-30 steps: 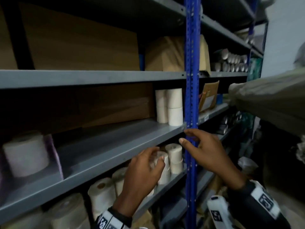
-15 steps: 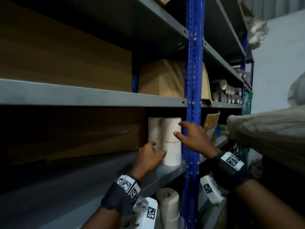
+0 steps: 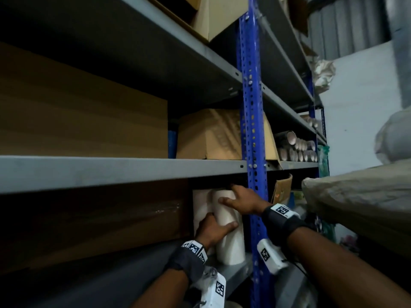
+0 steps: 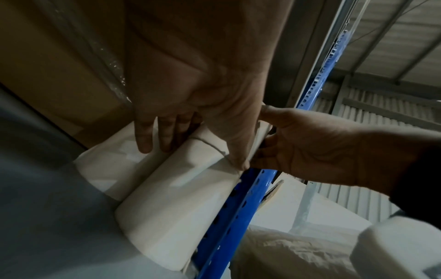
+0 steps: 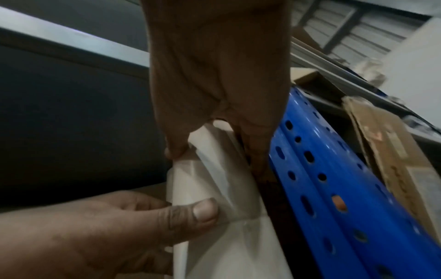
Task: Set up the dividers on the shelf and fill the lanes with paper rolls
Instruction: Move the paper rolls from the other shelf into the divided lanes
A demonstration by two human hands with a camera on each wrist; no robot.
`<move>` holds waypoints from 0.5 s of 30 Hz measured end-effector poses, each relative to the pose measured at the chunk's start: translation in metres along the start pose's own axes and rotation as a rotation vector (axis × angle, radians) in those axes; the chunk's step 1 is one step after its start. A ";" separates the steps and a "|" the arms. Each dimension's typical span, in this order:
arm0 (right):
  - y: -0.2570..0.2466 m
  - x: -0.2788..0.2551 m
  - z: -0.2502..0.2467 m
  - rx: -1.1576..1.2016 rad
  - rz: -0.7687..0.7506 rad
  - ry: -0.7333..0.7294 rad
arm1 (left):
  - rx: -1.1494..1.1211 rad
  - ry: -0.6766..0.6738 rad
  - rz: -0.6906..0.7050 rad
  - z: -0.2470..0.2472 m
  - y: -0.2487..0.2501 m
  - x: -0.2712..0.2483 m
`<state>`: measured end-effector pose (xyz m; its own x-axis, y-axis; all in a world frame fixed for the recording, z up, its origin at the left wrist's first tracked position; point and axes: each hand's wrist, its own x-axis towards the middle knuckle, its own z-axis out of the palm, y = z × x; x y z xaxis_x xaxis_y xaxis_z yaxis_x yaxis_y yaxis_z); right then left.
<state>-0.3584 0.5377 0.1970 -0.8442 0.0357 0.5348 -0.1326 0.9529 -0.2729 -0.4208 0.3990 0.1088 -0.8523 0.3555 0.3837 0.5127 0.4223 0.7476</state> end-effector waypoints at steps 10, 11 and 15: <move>-0.007 -0.052 -0.024 0.294 -0.142 0.126 | -0.091 0.077 0.172 -0.018 0.028 -0.043; -0.010 -0.061 -0.029 0.309 -0.148 0.128 | -0.092 0.079 0.190 -0.021 0.032 -0.054; -0.029 -0.109 -0.044 0.353 -0.181 0.169 | -0.124 0.063 0.250 -0.035 0.047 -0.106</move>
<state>-0.2397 0.5191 0.1823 -0.6979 -0.0456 0.7147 -0.4650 0.7878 -0.4039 -0.3104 0.3524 0.1223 -0.7079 0.3817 0.5943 0.6942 0.2211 0.6850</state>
